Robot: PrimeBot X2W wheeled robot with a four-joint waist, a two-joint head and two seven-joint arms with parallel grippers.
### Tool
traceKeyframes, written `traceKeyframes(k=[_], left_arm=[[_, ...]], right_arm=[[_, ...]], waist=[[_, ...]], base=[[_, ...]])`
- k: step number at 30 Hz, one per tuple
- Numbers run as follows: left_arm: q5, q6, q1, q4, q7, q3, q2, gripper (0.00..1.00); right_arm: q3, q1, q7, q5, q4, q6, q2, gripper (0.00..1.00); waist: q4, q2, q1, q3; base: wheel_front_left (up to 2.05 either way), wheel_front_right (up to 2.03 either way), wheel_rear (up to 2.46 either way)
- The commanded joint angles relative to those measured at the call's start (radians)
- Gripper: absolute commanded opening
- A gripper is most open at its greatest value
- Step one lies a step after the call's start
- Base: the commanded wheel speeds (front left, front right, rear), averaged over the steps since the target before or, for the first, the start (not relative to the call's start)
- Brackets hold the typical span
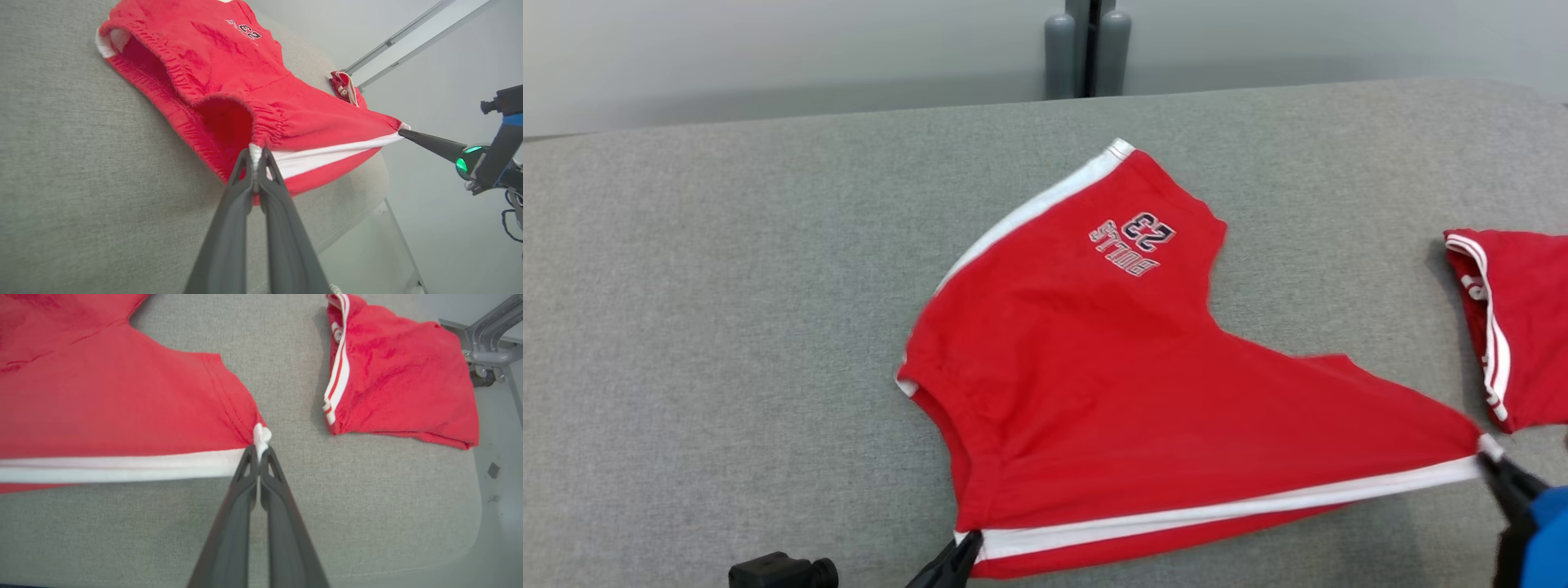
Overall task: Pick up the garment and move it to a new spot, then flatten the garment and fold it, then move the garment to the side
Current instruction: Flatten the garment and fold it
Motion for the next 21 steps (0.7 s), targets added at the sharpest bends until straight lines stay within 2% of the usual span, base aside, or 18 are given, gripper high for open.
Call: traceKeyframes(k=[1,3,5,9,14,21], left_arm=[[-0.009,0.009,0.007,-0.021,-0.003,0.012,0.0,0.0],[-0.02,0.009,0.003,-0.053,-0.012,0.019,-0.011,0.0],[-0.024,0.002,-0.029,-0.051,-0.014,0.021,-0.022,0.0],[-0.035,-0.016,-0.104,-0.003,-0.036,0.037,-0.066,0.0],[-0.074,-0.026,-0.24,0.111,-0.05,0.075,-0.136,0.0],[-0.096,-0.02,-0.464,0.342,-0.056,0.099,-0.24,0.0]], right_arm=[[-0.025,0.007,0.009,-0.016,-0.036,-0.001,0.006,0.0],[-0.052,0.0,0.03,-0.036,-0.094,-0.001,0.012,0.0],[-0.051,-0.042,0.032,-0.044,-0.112,-0.001,-0.009,0.0],[0.003,-0.172,0.019,-0.015,-0.066,-0.001,-0.077,0.0],[0.104,-0.411,-0.036,0.002,0.105,-0.001,-0.189,0.0],[0.278,-0.763,-0.138,0.05,0.435,0.0,-0.247,0.0]], waist=[[0.009,0.0,0.0003,0.006],[0.018,0.0,0.0003,0.014],[0.028,0.0,0.0003,0.025],[0.045,0.0,0.0003,0.059],[0.09,0.0,0.0003,0.119],[0.19,0.0,0.0003,0.209]], base=[[0.0,0.0,0.0],[0.0,0.0,0.0],[0.0,0.0,0.0],[0.0,0.0,0.0],[0.0,0.0,0.0],[0.0,0.0,0.0]])
